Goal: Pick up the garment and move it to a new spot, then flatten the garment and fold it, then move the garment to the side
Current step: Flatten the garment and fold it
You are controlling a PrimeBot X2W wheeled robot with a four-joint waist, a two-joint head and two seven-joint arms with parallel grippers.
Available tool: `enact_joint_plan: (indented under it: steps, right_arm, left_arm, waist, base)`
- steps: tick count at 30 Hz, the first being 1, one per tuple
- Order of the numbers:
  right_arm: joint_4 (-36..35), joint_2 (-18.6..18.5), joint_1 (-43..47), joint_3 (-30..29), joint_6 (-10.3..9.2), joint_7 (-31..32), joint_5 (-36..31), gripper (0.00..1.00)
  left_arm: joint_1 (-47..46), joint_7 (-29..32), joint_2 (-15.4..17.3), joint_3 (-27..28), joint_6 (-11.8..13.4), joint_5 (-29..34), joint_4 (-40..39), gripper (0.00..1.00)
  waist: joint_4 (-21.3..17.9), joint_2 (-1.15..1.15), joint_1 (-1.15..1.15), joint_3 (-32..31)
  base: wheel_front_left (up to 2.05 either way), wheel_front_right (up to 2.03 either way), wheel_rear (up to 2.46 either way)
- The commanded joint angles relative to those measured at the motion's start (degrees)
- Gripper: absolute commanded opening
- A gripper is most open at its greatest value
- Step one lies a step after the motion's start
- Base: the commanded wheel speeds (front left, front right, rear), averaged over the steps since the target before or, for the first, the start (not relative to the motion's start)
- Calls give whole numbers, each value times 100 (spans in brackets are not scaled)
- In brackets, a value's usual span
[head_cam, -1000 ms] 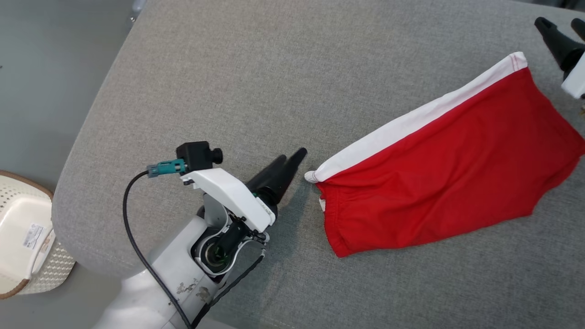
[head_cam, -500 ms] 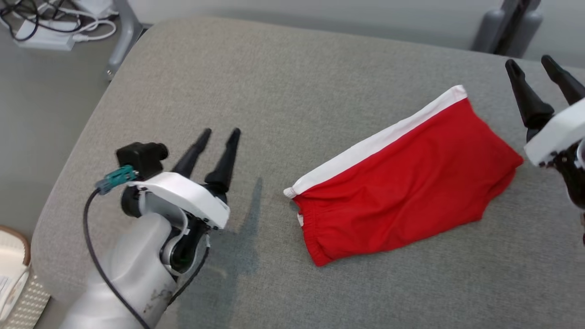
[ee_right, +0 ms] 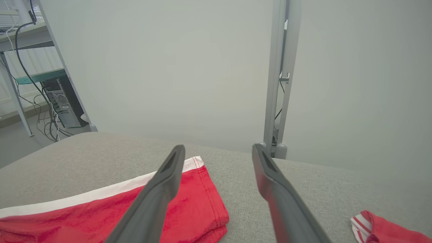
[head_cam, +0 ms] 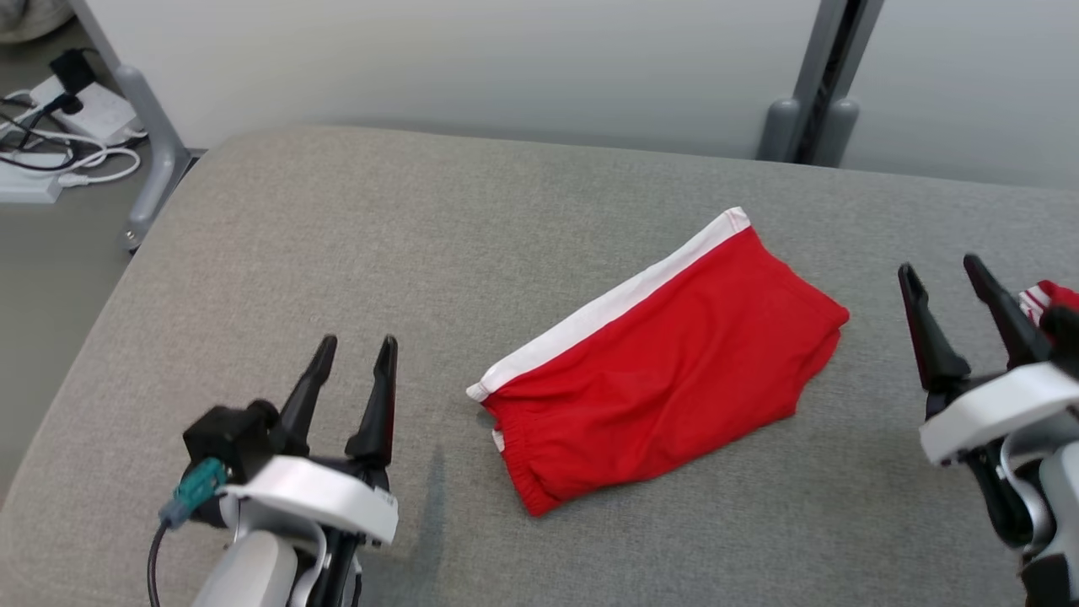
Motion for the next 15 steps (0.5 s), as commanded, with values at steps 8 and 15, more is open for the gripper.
enact_joint_plan:
  steps: [8,15]
  right_arm:
    - [-72,638,903,-791,-3,-389,-587,100]
    - [-126,1149,1404,-1122,-3,-466,-1258,100]
  left_arm:
    - [745,-20,-310,718,-342,714,-363,100]
    - [1289,-21,-482,954,-526,1467,-598,100]
  waist:
    - [-262,0,0,-244]
    - [-359,0,0,-272]
  base:
    - [0,0,0]
    - [0,0,0]
